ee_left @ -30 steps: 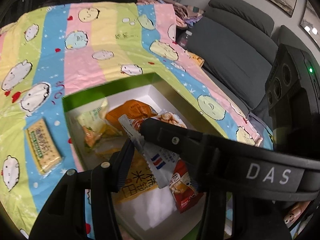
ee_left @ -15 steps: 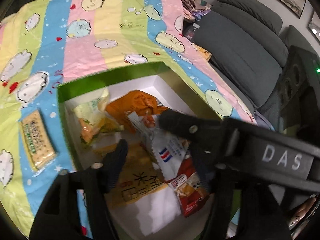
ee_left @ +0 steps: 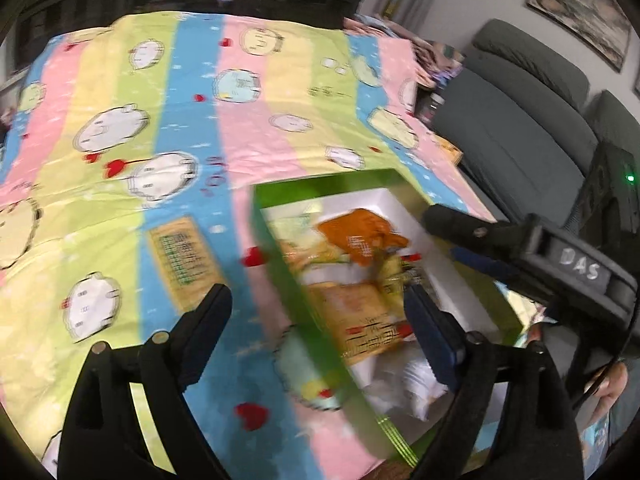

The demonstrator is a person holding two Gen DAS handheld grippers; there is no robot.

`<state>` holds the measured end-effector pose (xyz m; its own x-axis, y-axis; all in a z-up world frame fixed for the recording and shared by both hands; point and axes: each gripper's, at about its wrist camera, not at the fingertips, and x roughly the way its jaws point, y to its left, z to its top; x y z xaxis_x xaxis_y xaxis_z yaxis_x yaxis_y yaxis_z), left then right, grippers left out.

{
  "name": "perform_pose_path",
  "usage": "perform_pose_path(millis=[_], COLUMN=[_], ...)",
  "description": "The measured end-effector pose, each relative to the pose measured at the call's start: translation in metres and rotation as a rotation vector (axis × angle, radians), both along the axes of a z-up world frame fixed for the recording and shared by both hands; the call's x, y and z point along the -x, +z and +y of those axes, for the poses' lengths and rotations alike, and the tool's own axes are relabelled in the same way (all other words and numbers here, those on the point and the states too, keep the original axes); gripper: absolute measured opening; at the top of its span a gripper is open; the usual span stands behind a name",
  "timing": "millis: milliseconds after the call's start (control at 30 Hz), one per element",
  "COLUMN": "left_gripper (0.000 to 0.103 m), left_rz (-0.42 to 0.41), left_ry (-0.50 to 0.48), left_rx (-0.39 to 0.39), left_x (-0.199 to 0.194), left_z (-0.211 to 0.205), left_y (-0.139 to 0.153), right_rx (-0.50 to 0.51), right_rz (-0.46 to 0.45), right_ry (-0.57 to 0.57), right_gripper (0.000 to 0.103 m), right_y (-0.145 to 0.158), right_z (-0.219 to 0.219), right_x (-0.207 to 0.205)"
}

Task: Organize snacks
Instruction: 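Move the right tool to the yellow soda cracker pack, then grasp the yellow soda cracker pack with the right tool and lift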

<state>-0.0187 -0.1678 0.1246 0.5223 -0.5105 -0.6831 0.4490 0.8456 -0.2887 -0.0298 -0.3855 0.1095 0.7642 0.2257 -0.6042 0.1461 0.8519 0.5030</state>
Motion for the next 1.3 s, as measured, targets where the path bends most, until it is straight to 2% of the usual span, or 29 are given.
perform_pose_path(millis=[200, 267, 433, 567, 700, 833, 933, 1033, 1133, 1300], left_gripper=[0.089, 0.089, 0.089, 0.089, 0.088, 0.088, 0.088, 0.088, 0.088, 0.088], left_rz=[0.049, 0.071, 0.082, 0.148, 0.165, 0.172, 0.172, 0.18, 0.188, 0.198], left_ry=[0.122, 0.151, 0.234, 0.305, 0.337, 0.342, 0.347, 0.331, 0.328, 0.316], left_rx=[-0.008, 0.003, -0.082, -0.025, -0.026, -0.018, -0.023, 0.007, 0.036, 0.015], left_x=[-0.001, -0.002, -0.001, -0.01, -0.018, -0.02, -0.017, -0.016, -0.018, -0.018], left_z=[0.061, 0.083, 0.13, 0.164, 0.175, 0.181, 0.185, 0.19, 0.192, 0.189], left_y=[-0.008, -0.013, -0.042, -0.068, -0.075, -0.076, -0.075, -0.073, -0.073, -0.074], right_rx=[0.048, 0.074, 0.197, 0.239, 0.311, 0.403, 0.449, 0.45, 0.461, 0.416], right_rz=[-0.006, 0.023, 0.101, 0.143, 0.212, 0.324, 0.366, 0.425, 0.432, 0.471], right_ry=[0.125, 0.142, 0.207, 0.256, 0.353, 0.311, 0.264, 0.204, 0.157, 0.191], right_gripper=[0.077, 0.079, 0.079, 0.079, 0.079, 0.079, 0.079, 0.079, 0.079, 0.079], right_y=[0.008, 0.007, -0.002, -0.009, -0.023, -0.047, -0.064, -0.077, -0.083, -0.096], right_z=[0.04, 0.055, 0.106, 0.141, 0.183, 0.207, 0.211, 0.202, 0.198, 0.194], right_x=[-0.007, -0.011, -0.03, -0.048, -0.078, -0.11, -0.131, -0.146, -0.155, -0.164])
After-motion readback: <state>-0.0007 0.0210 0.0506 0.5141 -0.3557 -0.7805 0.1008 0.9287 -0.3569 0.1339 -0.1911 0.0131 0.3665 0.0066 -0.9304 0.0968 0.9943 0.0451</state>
